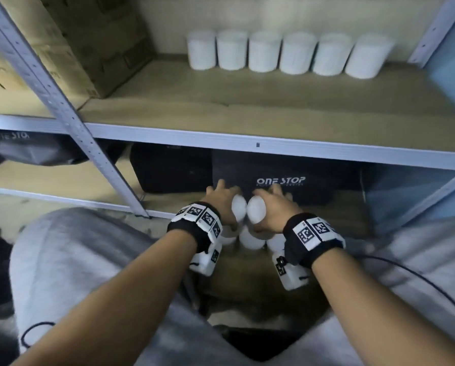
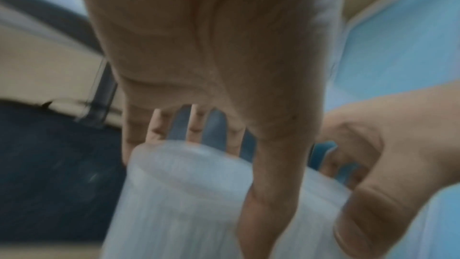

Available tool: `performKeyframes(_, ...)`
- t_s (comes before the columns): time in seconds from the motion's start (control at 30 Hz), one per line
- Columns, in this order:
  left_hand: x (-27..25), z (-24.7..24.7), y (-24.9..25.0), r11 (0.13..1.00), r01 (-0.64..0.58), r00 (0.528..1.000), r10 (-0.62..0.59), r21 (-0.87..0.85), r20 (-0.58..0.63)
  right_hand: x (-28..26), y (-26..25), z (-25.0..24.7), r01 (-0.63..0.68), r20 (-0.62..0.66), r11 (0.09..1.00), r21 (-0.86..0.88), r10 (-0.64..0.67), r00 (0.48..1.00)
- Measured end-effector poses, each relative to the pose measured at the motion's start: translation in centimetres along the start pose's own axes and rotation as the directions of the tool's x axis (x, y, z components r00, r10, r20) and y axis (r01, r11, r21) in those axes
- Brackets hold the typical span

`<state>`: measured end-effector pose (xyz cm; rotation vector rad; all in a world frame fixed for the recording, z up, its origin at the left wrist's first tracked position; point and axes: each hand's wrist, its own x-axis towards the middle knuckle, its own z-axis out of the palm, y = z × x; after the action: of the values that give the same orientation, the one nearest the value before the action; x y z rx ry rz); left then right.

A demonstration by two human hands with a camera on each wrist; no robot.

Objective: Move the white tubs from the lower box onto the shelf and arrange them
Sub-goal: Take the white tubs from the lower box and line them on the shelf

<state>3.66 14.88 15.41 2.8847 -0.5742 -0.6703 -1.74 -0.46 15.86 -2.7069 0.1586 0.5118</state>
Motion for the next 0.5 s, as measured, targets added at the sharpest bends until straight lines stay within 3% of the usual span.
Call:
performKeyframes(0.27, -3.9, -9.2, 2.3, 0.989, -0.122, 0.971, 0.101, -0.087, -0.216, -5.0, -1.1, -9.7, 0.093, -0.223, 0.995, 0.048, -0.080, 0.972)
performKeyframes(0.5, -4.8, -15.4, 4.3, 0.955, -0.253, 0.884, 0.164, -0.154, -0.438, -6.2, -1.0, -16.0, 0.146, -0.402, 0.983, 0.110, -0.090, 0.911)
